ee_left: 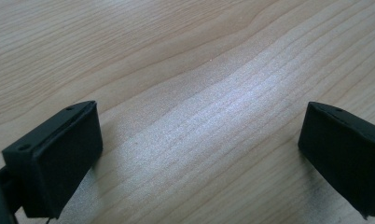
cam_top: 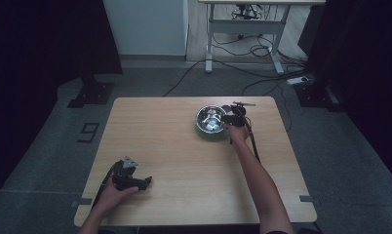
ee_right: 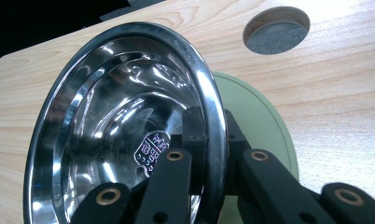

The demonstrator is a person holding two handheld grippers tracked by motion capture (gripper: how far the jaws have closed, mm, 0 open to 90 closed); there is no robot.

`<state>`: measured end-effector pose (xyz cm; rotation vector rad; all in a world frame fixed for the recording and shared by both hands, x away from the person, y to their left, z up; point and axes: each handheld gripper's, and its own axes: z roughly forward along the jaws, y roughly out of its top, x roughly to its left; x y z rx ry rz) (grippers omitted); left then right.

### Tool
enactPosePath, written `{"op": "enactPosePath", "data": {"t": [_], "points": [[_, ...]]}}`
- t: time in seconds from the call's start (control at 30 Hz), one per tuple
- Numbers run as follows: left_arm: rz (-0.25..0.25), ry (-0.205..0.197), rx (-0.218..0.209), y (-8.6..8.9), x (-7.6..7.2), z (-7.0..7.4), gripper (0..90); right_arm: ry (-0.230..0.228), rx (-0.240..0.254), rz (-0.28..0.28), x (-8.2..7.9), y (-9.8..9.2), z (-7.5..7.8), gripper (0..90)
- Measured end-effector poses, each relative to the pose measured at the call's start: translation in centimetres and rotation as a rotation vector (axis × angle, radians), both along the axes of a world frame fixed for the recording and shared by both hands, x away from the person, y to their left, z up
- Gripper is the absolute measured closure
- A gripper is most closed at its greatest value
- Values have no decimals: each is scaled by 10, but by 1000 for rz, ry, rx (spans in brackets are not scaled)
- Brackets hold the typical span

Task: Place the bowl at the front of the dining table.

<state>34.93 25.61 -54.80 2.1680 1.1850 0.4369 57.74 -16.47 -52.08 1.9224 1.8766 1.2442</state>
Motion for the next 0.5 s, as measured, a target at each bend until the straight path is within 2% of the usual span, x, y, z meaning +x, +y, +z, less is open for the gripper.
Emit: {"op": "enactPosePath", "data": {"t": [0.23,0.5], "points": [[0,0,0,0,0,0,0,16,6,-21,4,-3,-8,855],[1,0,0,0,0,0,0,32,15,-18,4,-3,-10,855]]}}
